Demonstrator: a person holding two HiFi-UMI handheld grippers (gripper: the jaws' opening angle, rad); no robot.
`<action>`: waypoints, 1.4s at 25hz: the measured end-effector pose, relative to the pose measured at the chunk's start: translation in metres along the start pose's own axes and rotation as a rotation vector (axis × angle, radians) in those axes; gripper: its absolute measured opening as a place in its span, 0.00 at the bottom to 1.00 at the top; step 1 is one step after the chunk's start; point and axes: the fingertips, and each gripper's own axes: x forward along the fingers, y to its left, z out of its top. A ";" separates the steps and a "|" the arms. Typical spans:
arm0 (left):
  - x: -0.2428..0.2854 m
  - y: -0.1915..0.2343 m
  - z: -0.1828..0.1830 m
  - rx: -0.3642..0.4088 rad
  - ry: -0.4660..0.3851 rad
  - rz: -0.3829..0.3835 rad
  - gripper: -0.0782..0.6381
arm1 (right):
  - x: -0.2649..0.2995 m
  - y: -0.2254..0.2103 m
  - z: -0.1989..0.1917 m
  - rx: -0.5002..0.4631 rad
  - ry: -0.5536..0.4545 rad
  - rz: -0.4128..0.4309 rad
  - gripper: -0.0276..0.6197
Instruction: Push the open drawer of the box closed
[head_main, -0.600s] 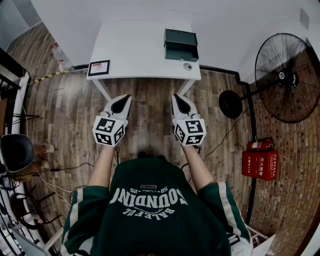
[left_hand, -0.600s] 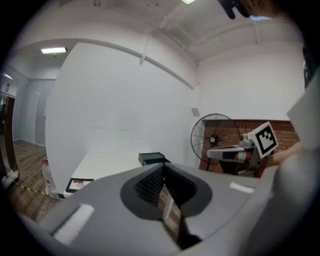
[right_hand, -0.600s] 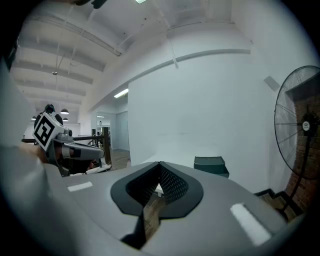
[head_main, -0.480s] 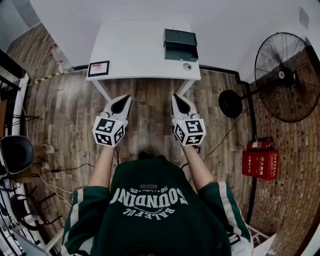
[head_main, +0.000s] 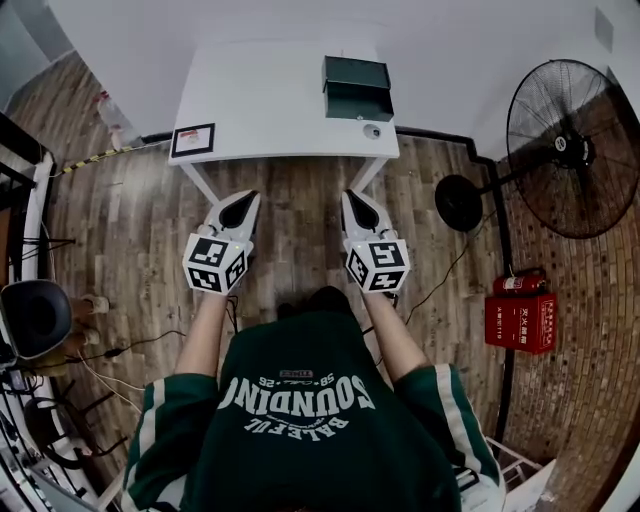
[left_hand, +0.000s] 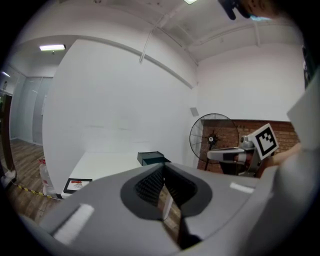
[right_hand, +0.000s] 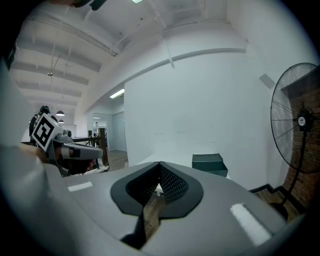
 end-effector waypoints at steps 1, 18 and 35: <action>0.000 0.000 -0.001 -0.001 0.003 -0.003 0.18 | 0.000 0.000 -0.002 0.004 0.003 -0.001 0.04; 0.052 0.034 -0.002 -0.011 0.019 0.001 0.18 | 0.058 -0.031 -0.014 0.025 0.036 -0.010 0.04; 0.203 0.117 0.038 -0.024 0.073 0.083 0.18 | 0.232 -0.132 0.013 0.067 0.083 0.053 0.04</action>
